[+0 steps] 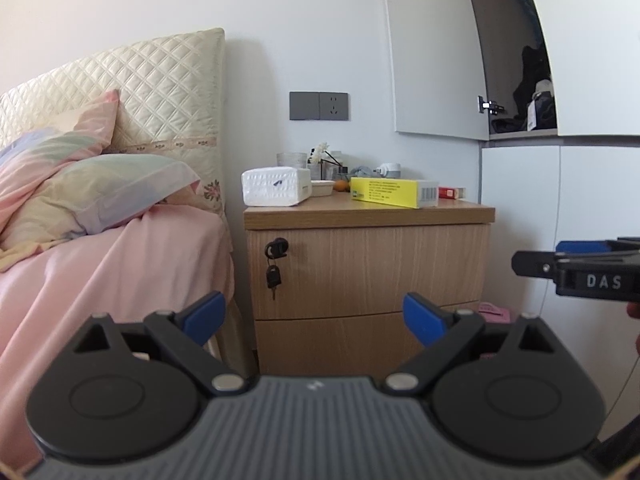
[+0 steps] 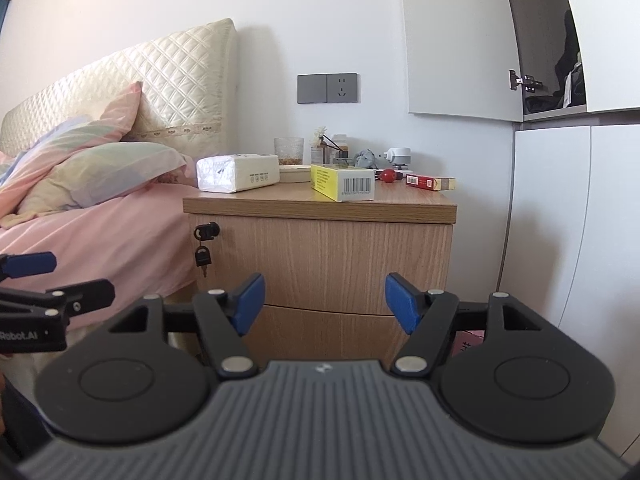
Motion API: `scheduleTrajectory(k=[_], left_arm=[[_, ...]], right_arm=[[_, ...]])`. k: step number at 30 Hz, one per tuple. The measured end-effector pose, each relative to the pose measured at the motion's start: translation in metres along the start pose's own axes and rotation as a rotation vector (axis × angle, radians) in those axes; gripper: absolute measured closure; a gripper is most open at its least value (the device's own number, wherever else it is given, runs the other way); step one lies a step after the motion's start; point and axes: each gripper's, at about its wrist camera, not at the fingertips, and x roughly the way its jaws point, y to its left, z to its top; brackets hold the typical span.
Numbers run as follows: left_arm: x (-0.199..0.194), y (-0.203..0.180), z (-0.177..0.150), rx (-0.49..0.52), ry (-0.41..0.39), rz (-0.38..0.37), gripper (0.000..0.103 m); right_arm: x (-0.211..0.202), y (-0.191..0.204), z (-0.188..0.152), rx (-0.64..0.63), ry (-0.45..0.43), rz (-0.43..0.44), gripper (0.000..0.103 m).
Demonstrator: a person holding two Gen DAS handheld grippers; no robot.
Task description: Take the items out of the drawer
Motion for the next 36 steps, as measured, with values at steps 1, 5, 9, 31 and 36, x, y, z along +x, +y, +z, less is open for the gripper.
scheduleTrajectory(k=[1, 5, 9, 31, 36], left_arm=[[0.0, 0.0, 0.0, 0.0, 0.001, -0.001, 0.005], [0.001, -0.001, 0.0, 0.002, 0.003, -0.001, 0.003], [0.002, 0.0, 0.001, -0.009, 0.002, -0.003, 0.001], [0.001, 0.0, 0.001, 0.01, 0.001, 0.005, 0.0], [-0.001, 0.001, 0.002, 0.001, -0.003, 0.011, 0.0]], right_arm=[[0.0, 0.0, 0.0, 0.002, 0.001, 0.001, 0.034], [-0.001, 0.002, -0.001, 0.005, 0.002, -0.001, 0.031], [-0.003, 0.002, -0.002, 0.016, -0.006, -0.004, 0.03], [-0.012, 0.004, -0.007, 0.057, -0.051, 0.034, 0.017], [-0.012, 0.004, -0.009, 0.063, -0.053, 0.029, 0.017]])
